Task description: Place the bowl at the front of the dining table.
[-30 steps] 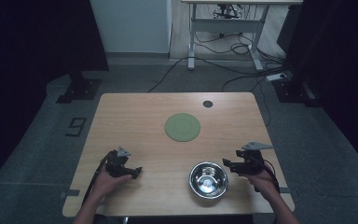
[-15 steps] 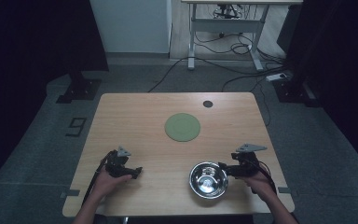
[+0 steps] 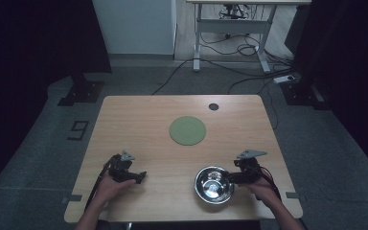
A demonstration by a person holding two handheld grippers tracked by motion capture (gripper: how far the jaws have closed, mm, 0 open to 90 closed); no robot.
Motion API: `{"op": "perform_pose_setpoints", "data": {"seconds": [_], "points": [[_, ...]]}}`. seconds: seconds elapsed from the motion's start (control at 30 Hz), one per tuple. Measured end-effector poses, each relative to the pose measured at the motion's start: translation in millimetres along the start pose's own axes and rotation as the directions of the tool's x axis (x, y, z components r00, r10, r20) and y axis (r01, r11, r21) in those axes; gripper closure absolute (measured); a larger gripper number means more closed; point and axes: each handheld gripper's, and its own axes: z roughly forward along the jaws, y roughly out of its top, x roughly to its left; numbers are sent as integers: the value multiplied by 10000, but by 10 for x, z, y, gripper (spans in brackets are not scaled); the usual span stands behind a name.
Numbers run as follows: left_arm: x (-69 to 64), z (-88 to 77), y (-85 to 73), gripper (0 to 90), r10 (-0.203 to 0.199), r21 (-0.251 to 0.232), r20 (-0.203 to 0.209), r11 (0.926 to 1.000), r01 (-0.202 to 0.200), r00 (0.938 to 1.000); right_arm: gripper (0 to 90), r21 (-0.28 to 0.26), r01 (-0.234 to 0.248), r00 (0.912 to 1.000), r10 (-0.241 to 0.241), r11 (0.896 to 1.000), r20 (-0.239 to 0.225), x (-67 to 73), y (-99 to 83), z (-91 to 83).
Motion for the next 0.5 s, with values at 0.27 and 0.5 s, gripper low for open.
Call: {"op": "perform_pose_setpoints", "data": {"seconds": [0.27,0.5], "points": [[-3,0,0,73,3,-4,-4,10000,-3,10000,243,419,202,9998,-203,9989,11,43,-13,90],[-3,0,-1,73,1,-14,-5,10000,-1,10000,246,765,340,9994,-343,9965,32,76,-32,159]]}}
